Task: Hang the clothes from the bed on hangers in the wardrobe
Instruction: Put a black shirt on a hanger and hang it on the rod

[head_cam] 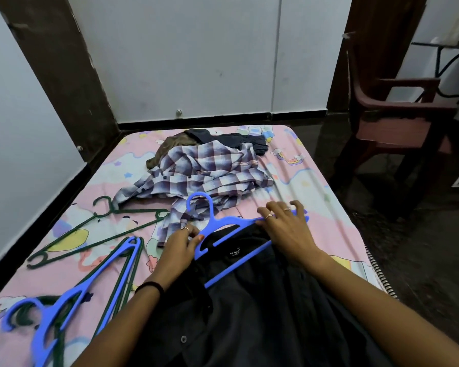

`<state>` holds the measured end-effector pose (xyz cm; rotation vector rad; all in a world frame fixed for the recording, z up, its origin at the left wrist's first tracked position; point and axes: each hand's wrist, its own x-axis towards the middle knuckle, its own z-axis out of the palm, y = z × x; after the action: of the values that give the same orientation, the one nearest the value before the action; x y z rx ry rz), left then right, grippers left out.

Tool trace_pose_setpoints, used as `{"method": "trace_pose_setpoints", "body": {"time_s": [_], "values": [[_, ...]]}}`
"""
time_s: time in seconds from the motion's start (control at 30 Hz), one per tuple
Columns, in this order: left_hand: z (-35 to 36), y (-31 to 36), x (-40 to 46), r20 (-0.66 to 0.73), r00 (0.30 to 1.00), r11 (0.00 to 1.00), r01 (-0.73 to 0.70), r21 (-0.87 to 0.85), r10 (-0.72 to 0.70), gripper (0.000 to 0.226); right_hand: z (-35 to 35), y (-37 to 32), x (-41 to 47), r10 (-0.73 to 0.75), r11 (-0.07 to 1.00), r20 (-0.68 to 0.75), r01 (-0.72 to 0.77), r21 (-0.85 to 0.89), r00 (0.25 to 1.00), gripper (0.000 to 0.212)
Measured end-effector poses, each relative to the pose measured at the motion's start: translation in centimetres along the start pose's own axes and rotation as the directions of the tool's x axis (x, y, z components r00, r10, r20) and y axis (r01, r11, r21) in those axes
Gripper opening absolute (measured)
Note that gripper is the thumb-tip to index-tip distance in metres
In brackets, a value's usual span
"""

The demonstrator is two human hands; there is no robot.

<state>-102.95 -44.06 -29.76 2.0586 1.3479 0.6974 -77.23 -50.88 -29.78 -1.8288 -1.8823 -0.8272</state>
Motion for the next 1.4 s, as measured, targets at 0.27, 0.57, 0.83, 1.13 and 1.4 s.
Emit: {"method": "trace_pose_setpoints", "body": {"time_s": [0.27,0.57,0.83,1.13,1.4], "values": [[-0.2,-1.0,-0.4,-0.051,0.999,0.999,0.018,-0.034,-0.020,0.013,0.3,0.7,-7.1,0.694,0.335,0.554,-0.887,0.317,0.460,0.038],[-1.8,0.5,-2.0,-0.023,0.995,0.994,-0.099,-0.045,0.098,0.013,2.8,2.6,-4.0,0.652,-0.049,0.715,-0.927,0.371,0.252,0.012],[-4.0,1.3,-2.0,0.034,0.992,0.993,-0.118,0.016,0.118,0.020,-1.1,8.2,-0.3,0.596,-0.129,0.685,-0.792,0.597,0.419,0.013],[-5.7,5.4,-2.0,0.081,0.975,0.965,-0.217,0.144,0.207,0.015,-9.1,10.5,5.6,0.460,0.299,0.378,-0.541,0.786,0.803,0.024],[-7.4,11.5,-1.4,-0.242,0.920,0.943,-0.261,0.209,0.308,0.015,-19.3,7.3,6.1,0.249,0.460,0.078,-0.189,0.868,0.965,0.014]]}}
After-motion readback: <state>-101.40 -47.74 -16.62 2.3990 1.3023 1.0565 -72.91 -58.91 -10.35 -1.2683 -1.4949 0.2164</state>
